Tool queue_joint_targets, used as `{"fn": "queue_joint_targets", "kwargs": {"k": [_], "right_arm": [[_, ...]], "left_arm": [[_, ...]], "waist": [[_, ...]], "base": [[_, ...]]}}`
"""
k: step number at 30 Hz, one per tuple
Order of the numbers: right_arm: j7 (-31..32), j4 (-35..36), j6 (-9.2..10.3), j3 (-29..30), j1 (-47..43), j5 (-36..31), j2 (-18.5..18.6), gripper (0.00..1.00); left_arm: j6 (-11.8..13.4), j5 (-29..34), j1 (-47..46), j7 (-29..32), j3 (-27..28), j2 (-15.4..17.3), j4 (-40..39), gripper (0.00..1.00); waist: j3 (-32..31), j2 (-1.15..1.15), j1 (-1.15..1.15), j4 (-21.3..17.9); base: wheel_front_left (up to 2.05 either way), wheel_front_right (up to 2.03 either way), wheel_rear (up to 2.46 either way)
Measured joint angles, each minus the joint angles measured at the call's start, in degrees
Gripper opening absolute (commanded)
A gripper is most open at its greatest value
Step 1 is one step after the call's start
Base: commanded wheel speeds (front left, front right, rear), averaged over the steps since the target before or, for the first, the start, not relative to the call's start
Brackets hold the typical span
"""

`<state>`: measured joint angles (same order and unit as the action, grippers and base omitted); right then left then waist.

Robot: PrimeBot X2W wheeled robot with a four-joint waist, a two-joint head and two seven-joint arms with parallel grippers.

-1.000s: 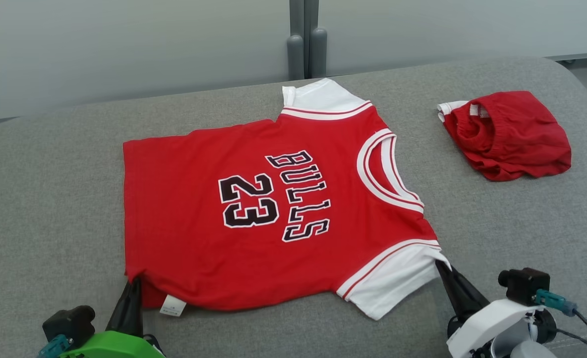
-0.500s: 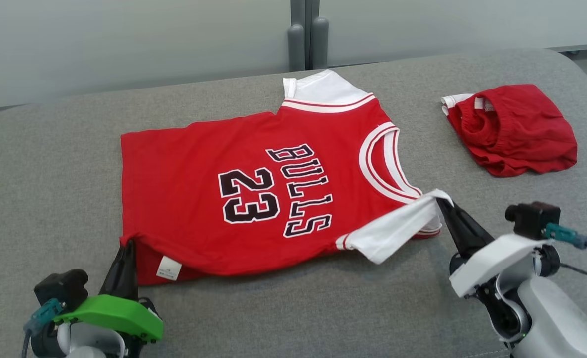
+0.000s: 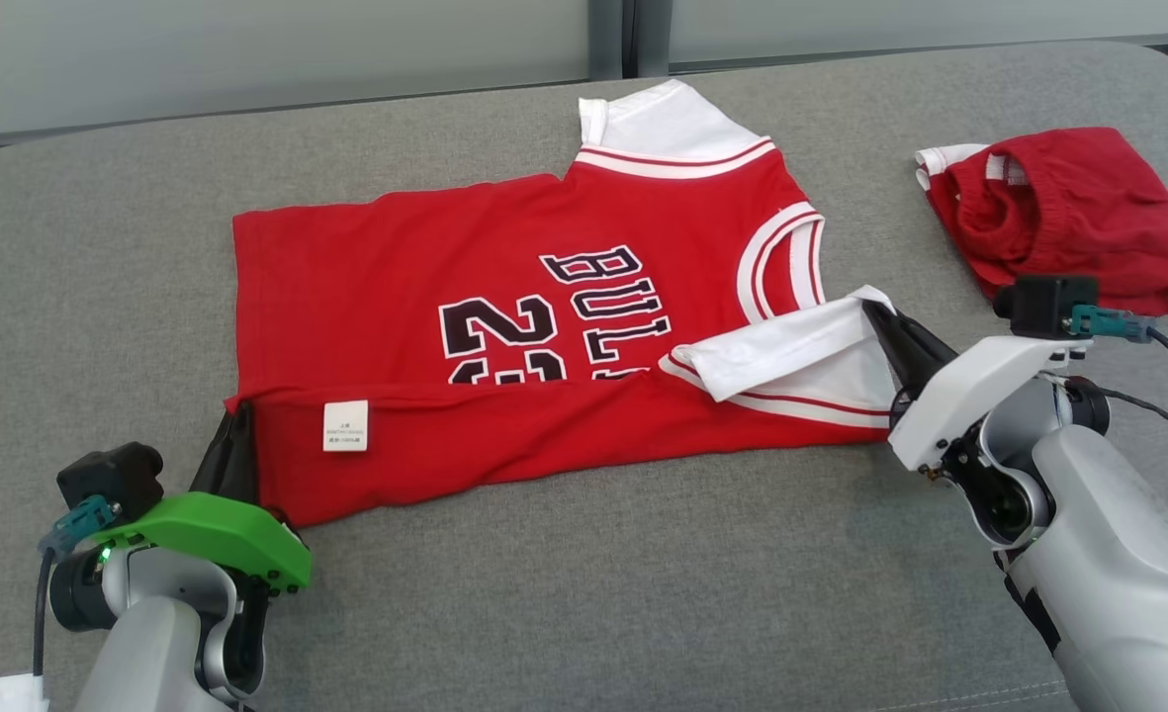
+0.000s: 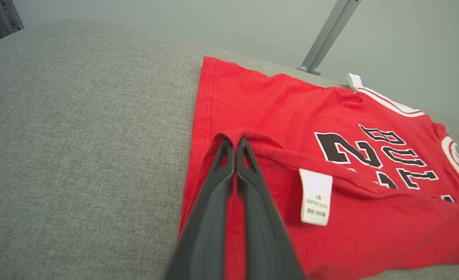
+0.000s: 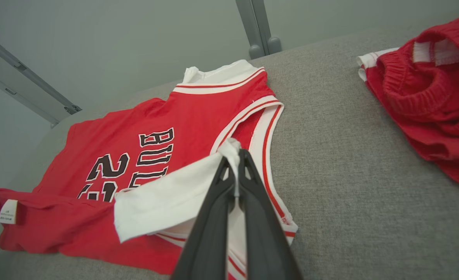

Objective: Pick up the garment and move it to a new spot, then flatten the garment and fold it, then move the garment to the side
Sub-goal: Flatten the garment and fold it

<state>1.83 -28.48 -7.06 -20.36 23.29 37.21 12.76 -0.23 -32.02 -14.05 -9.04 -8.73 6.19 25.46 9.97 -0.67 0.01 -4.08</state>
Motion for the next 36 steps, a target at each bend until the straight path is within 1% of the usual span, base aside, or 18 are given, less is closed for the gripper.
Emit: {"fn": "queue_joint_targets", "kwargs": {"k": [13, 14, 15, 16, 17, 18, 19, 20, 21, 22, 23, 24, 30, 36], "right_arm": [[2.9, -9.4, 0.00, -0.6, 6.3, 1.2, -2.4, 0.00], [3.1, -10.2, 0.00, -0.6, 6.7, 1.3, -2.6, 0.14], [3.3, -10.9, 0.00, -0.6, 7.2, 1.5, -2.8, 0.14], [3.4, -11.7, 0.00, -0.5, 7.7, 1.7, -3.1, 0.27], [3.3, -12.3, 0.00, -0.3, 8.2, 1.8, -3.6, 0.35], [3.3, -12.8, 0.00, 0.0, 8.6, 2.2, -4.1, 0.47], [3.3, -13.2, 0.00, 0.3, 9.1, 2.7, -4.7, 0.71], [3.2, -13.6, 0.00, 0.8, 9.6, 3.2, -5.2, 1.00], [3.0, -14.1, 0.00, 1.3, 10.2, 3.9, -5.7, 1.00], [2.7, -14.5, 0.00, 1.6, 10.7, 4.6, -6.0, 1.00], [2.7, -14.9, 0.00, 1.7, 11.2, 4.7, -6.2, 1.00], [2.6, -15.3, 0.00, 1.7, 11.7, 4.7, -6.2, 1.00], [0.4, -17.8, 0.00, 2.7, 13.6, 4.7, -5.7, 1.00], [-2.4, -17.9, 0.00, 2.6, 14.4, 4.6, -5.0, 1.00]], "left_arm": [[0.0, 0.0, -3.7, -0.2, -0.4, -0.3, 6.0, 0.00], [0.0, 0.0, -4.0, -0.6, -0.4, -0.3, 6.4, 0.13], [0.0, 0.0, -4.3, -0.7, -0.5, -0.4, 6.9, 0.13], [0.0, 0.0, -4.5, -0.7, -0.5, -0.4, 7.4, 0.23], [0.0, 0.0, -4.8, -0.7, -0.5, -0.4, 7.7, 0.29], [0.0, 0.1, -4.9, -0.7, -0.5, -0.4, 8.0, 0.33], [0.0, 0.2, -5.1, -1.1, -0.5, -0.5, 8.4, 0.38], [0.0, 0.4, -5.2, -1.2, -0.5, -0.5, 8.9, 0.43], [-0.1, 0.5, -5.4, -1.2, -0.5, -0.5, 9.3, 0.48], [-0.1, 0.5, -5.6, -1.2, -0.5, -0.6, 9.6, 0.65], [-0.3, 0.5, -5.8, -1.4, -0.5, -0.6, 9.9, 0.84], [-0.3, 0.5, -6.1, -1.4, -0.5, -0.6, 10.3, 1.00], [-0.3, 0.5, -6.7, -2.0, -0.5, -0.9, 12.2, 1.00], [-0.8, 0.5, -7.2, -3.1, -0.2, -0.8, 12.4, 1.00]], "waist": [[1.2, 0.00, 0.00, 1.0], [1.2, 0.00, 0.00, 1.0], [1.2, 0.00, 0.00, 1.0], [1.2, 0.00, 0.00, 1.0], [1.2, 0.00, 0.00, 1.0], [1.1, 0.00, 0.00, 1.0], [1.1, 0.00, 0.00, 1.0], [1.1, 0.00, 0.00, 1.0], [1.1, 0.00, 0.00, 1.0], [1.1, 0.00, 0.00, 1.1], [1.1, 0.00, 0.00, 1.1], [1.1, 0.00, 0.00, 1.1], [0.9, 0.00, 0.00, 1.3], [0.7, 0.00, 0.00, 1.4]], "base": [[0.00, 0.00, 0.00], [0.00, 0.00, 0.00], [0.00, 0.00, 0.00], [0.00, 0.00, 0.00], [0.00, 0.00, 0.00], [0.00, 0.00, 0.00], [0.00, 0.00, 0.00], [0.00, 0.00, 0.00], [0.00, 0.00, 0.00], [0.00, 0.00, 0.00], [0.00, 0.00, 0.00], [0.00, 0.00, 0.00], [0.00, 0.00, 0.00], [0.00, 0.00, 0.00]]}}
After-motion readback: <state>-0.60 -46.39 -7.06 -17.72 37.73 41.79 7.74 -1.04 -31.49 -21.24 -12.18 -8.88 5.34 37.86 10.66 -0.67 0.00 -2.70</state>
